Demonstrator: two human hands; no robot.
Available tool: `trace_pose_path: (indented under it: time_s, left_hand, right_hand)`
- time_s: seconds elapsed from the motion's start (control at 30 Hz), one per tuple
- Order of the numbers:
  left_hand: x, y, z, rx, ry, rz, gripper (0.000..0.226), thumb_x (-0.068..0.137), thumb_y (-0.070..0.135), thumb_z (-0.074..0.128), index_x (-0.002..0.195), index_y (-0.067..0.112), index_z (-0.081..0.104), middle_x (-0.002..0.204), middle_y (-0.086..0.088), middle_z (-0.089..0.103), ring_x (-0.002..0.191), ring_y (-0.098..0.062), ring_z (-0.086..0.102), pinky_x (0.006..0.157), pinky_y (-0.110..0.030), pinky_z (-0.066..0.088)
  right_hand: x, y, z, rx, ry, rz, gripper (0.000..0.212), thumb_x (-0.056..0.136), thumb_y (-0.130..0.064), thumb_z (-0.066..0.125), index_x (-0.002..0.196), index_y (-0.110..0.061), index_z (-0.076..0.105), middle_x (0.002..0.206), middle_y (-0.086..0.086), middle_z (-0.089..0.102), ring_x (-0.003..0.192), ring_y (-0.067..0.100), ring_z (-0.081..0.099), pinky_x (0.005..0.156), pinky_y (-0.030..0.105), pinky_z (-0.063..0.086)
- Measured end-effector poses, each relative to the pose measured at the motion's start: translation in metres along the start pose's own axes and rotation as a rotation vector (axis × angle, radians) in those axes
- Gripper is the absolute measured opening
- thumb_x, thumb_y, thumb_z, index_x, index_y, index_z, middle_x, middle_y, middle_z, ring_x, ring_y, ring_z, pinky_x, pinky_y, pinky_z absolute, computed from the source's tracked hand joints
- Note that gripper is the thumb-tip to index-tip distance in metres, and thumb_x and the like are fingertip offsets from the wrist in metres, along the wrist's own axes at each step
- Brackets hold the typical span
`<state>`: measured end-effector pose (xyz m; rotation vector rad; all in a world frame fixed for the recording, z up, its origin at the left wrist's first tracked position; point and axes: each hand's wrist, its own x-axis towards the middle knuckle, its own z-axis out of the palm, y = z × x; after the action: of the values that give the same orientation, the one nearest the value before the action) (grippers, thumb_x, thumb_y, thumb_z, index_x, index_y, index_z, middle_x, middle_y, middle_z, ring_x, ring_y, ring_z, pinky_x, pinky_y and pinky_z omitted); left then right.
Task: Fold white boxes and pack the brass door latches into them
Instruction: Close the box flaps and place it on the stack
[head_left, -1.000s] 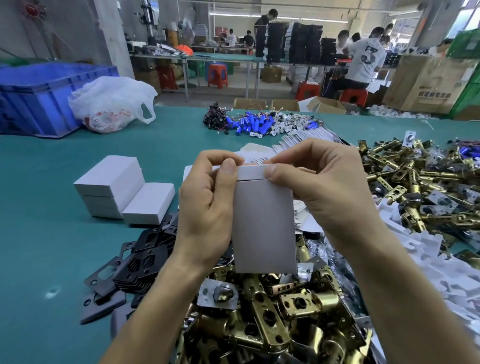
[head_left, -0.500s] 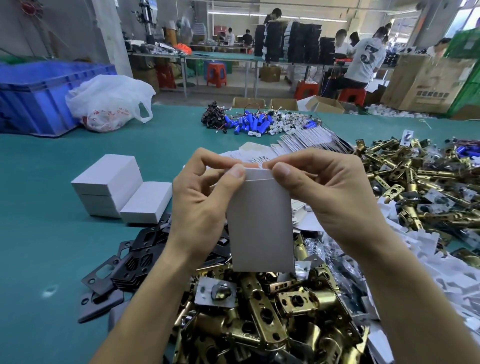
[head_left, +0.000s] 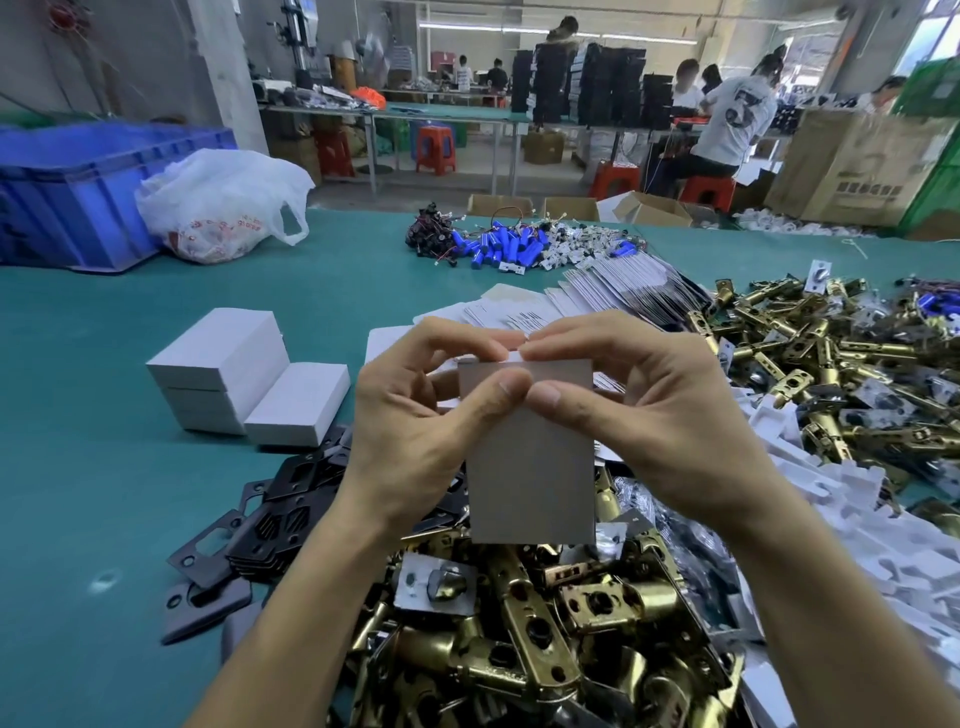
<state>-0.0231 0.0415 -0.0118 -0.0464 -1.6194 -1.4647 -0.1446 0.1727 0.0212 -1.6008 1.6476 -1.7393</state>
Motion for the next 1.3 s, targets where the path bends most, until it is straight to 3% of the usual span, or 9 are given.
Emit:
trace_pose_path:
  time_s: [0.1, 0.23, 0.33, 0.43, 0.53, 0.67, 0.9, 1.07, 1.3]
  left_hand:
    - [-0.001, -0.001, 0.000, 0.022, -0.004, 0.006, 0.018, 0.081, 0.029, 0.078, 0.093, 0.017, 0.072, 0.111, -0.011, 0.075, 0.093, -0.024, 0.075, 0.066, -0.040, 0.063]
    - [0.001, -0.003, 0.000, 0.009, 0.028, -0.023, 0.010, 0.082, 0.012, 0.079, 0.087, 0.019, 0.074, 0.104, -0.006, 0.076, 0.088, -0.018, 0.074, 0.065, -0.032, 0.060]
    - [0.000, -0.002, 0.003, 0.051, 0.057, -0.081, 0.010, 0.082, 0.017, 0.074, 0.091, 0.017, 0.071, 0.109, 0.000, 0.076, 0.087, -0.014, 0.074, 0.065, -0.030, 0.061]
    - [0.003, -0.001, 0.003, 0.064, 0.040, -0.230, 0.035, 0.078, 0.029, 0.079, 0.109, 0.026, 0.063, 0.121, 0.001, 0.070, 0.089, -0.013, 0.074, 0.067, -0.035, 0.062]
    - [0.006, 0.000, -0.003, 0.099, -0.058, -0.541, 0.059, 0.068, 0.046, 0.083, 0.118, 0.033, 0.055, 0.106, 0.000, 0.075, 0.086, -0.021, 0.077, 0.062, -0.035, 0.062]
    - [0.004, -0.002, -0.004, 0.086, -0.163, -0.684, 0.036, 0.084, 0.032, 0.078, 0.114, 0.021, 0.061, 0.082, -0.001, 0.077, 0.074, -0.025, 0.076, 0.060, -0.033, 0.062]
    - [0.021, -0.010, -0.031, -0.159, 0.337, -0.645, 0.017, 0.092, 0.017, 0.068, 0.096, 0.005, 0.057, 0.063, -0.003, 0.070, 0.053, -0.020, 0.070, 0.045, -0.022, 0.055]
    - [0.033, -0.035, -0.081, -0.044, 0.756, -0.621, 0.015, 0.098, 0.018, 0.064, 0.091, 0.010, 0.053, 0.070, -0.009, 0.057, 0.039, -0.009, 0.059, 0.038, -0.020, 0.050]
    - [0.011, -0.070, -0.144, 0.126, 0.935, -0.743, 0.027, 0.096, 0.018, 0.066, 0.111, 0.004, 0.048, 0.088, -0.014, 0.056, 0.052, -0.016, 0.060, 0.036, -0.021, 0.050]
  right_hand:
    - [-0.001, 0.001, -0.002, 0.011, 0.009, 0.022, 0.023, 0.076, -0.027, 0.076, 0.098, -0.022, 0.075, 0.109, 0.002, 0.071, 0.105, 0.020, 0.068, 0.082, 0.041, 0.060]
    - [-0.005, 0.002, -0.007, 0.018, -0.063, 0.125, 0.028, 0.080, -0.025, 0.076, 0.106, -0.032, 0.074, 0.108, -0.005, 0.073, 0.093, 0.031, 0.071, 0.073, 0.054, 0.061]
    - [-0.006, 0.001, -0.005, 0.046, -0.028, 0.129, 0.027, 0.081, -0.022, 0.076, 0.108, -0.026, 0.074, 0.105, 0.003, 0.072, 0.089, 0.036, 0.072, 0.071, 0.058, 0.059]
    - [-0.005, -0.002, -0.002, 0.073, 0.101, 0.106, 0.027, 0.078, -0.022, 0.075, 0.106, -0.024, 0.075, 0.100, 0.009, 0.072, 0.083, 0.030, 0.074, 0.068, 0.047, 0.063]
    - [-0.002, 0.001, -0.003, 0.189, 0.355, 0.134, 0.028, 0.075, -0.027, 0.074, 0.103, -0.030, 0.072, 0.097, 0.003, 0.074, 0.084, 0.021, 0.074, 0.062, 0.032, 0.060]
    - [0.006, 0.013, -0.001, 0.184, 0.537, 0.210, 0.026, 0.084, -0.019, 0.075, 0.105, -0.034, 0.069, 0.097, 0.003, 0.072, 0.096, 0.022, 0.072, 0.067, 0.034, 0.060]
    - [0.008, 0.019, 0.004, 0.151, 0.177, 0.389, 0.070, 0.089, -0.024, 0.071, 0.142, -0.053, 0.036, 0.120, 0.002, 0.062, 0.103, 0.016, 0.071, 0.088, 0.033, 0.059]
    - [-0.009, 0.025, -0.009, 0.138, 0.188, 0.475, 0.033, 0.090, -0.018, 0.069, 0.120, -0.030, 0.063, 0.107, 0.008, 0.070, 0.087, 0.021, 0.073, 0.079, 0.034, 0.061]
    - [-0.026, 0.057, -0.023, -0.292, 0.245, 0.502, 0.014, 0.093, -0.023, 0.066, 0.105, -0.029, 0.068, 0.089, -0.006, 0.068, 0.075, 0.002, 0.065, 0.068, 0.024, 0.048]
